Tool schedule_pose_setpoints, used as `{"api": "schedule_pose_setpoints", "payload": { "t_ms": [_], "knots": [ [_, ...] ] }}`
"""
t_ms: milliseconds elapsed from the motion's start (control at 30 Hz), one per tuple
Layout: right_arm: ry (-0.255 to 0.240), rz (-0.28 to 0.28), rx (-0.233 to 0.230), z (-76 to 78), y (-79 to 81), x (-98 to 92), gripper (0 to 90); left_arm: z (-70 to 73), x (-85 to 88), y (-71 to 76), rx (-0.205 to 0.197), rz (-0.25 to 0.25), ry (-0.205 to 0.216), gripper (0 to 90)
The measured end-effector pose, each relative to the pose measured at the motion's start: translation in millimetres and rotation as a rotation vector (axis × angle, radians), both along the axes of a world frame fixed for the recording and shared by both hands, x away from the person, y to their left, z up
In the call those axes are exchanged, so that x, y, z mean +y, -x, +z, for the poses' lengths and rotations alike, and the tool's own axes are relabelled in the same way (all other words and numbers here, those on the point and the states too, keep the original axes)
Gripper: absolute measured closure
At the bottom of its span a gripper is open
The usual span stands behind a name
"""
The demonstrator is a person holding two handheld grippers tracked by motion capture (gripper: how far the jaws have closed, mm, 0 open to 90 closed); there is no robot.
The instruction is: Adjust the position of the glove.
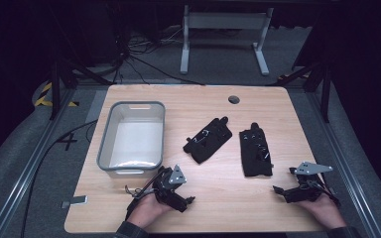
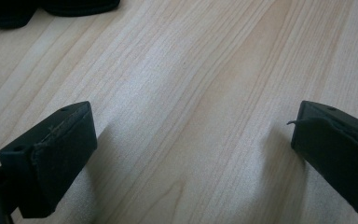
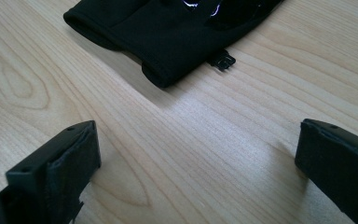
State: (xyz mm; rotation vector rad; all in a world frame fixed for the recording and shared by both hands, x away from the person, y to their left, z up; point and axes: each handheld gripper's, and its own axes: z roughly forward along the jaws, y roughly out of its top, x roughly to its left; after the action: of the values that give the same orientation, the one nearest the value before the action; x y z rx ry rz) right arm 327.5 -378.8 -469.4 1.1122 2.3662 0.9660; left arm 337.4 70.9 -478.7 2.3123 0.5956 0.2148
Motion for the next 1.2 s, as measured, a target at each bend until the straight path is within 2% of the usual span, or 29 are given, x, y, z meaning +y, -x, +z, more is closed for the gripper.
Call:
{"api": "schedule_pose_setpoints", "payload": {
  "t_ms": [133, 300, 367, 400, 467, 500, 667, 867, 967, 1200],
  "knots": [
    [-0.001, -0.005, 0.000, 0.5, 0.3, -0.6, 2.1, 0.0, -0.2, -0.1, 0.001, 0.000, 0.001, 0.3],
    [-0.009, -0.003, 0.026, 7.7, -0.6, -1.0, 16.4, -0.1, -0.4, -0.1, 0.002, 0.000, 0.002, 0.3],
    [-0.011, 0.005, 0.021, 10.4, -1.4, 0.3, 17.5, -0.1, -0.3, -0.1, 0.002, 0.000, 0.002, 0.3],
    [-0.013, 0.010, 0.006, 17.5, -2.8, 3.0, 27.2, -0.1, -0.3, 0.0, 0.002, 0.001, 0.002, 0.3],
    [-0.021, 0.014, -0.011, 23.3, -4.1, 4.5, 37.3, -0.1, -0.3, -0.1, 0.002, 0.001, 0.002, 0.4],
    [-0.021, 0.014, -0.011, 23.3, -4.1, 4.5, 37.3, -0.1, -0.4, -0.1, 0.003, 0.001, 0.003, 0.4],
    [-0.054, 0.050, -0.010, 34.0, -16.2, 10.9, 64.4, 0.0, -0.3, 0.1, 0.001, 0.004, 0.002, 0.5],
    [-0.074, 0.084, 0.007, 38.4, -33.2, 21.5, 83.6, 0.0, -0.2, 0.2, 0.000, 0.004, 0.001, 0.5],
    [-0.067, 0.101, 0.005, 39.8, -41.2, 26.8, 88.8, 0.1, -0.2, 0.3, -0.002, 0.005, 0.000, 0.6],
    [-0.061, 0.109, 0.004, 41.0, -58.8, 35.5, 89.3, 0.0, -0.2, 0.3, -0.001, 0.004, 0.000, 0.6]
  ]
}}
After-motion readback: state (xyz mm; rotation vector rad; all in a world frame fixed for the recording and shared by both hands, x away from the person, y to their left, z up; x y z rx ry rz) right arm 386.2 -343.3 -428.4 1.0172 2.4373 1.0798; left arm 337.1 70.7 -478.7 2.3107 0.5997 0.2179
